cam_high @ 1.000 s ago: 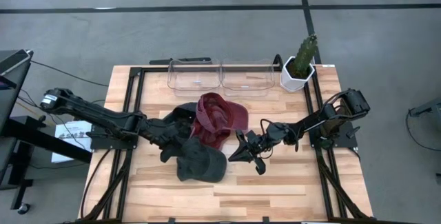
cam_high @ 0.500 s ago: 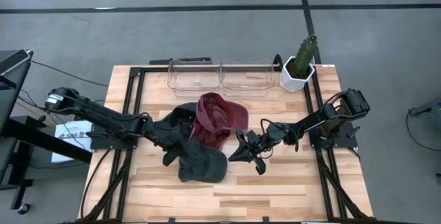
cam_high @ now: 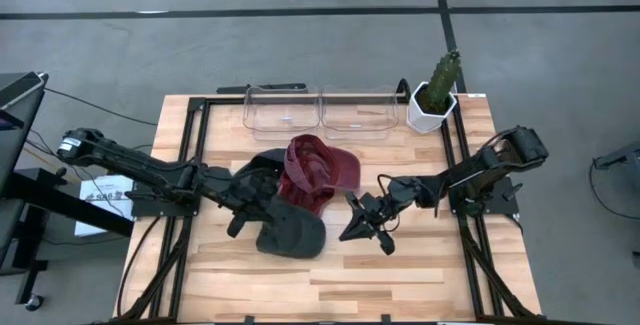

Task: Pick & Place hat
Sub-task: Put the right black cap into the left transparent bin

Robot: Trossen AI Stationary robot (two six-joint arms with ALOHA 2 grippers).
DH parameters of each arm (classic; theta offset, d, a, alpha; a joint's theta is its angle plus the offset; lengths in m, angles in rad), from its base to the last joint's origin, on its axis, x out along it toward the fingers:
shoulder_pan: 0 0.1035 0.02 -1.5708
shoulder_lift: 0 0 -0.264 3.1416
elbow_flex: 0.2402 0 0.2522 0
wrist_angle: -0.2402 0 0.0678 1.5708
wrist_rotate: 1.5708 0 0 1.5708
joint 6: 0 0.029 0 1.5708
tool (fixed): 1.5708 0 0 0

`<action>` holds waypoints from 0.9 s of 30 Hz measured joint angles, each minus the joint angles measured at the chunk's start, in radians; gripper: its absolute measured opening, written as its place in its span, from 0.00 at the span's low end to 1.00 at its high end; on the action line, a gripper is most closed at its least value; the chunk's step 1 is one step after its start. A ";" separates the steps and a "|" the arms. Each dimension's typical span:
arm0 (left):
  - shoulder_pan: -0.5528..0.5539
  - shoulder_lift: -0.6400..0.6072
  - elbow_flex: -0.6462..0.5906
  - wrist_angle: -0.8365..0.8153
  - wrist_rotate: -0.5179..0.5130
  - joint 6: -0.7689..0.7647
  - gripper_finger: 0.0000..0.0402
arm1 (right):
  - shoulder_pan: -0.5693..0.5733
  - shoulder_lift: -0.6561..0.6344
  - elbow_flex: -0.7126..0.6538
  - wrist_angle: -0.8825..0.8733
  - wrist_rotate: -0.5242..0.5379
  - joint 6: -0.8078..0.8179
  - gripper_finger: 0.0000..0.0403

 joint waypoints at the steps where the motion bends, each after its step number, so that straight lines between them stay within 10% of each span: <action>1: 0.002 -0.008 0.000 0.004 -0.026 -0.007 0.04 | 0.001 -0.035 0.000 -0.058 -0.007 -0.022 0.00; 12: 0.060 -0.013 0.090 0.086 -0.063 0.040 0.03 | 0.058 -0.459 -0.069 -0.492 0.180 -0.239 0.00; 27: 0.291 -0.015 0.249 0.097 0.017 0.312 0.04 | -0.015 -0.718 -0.431 -0.368 0.397 -0.262 0.00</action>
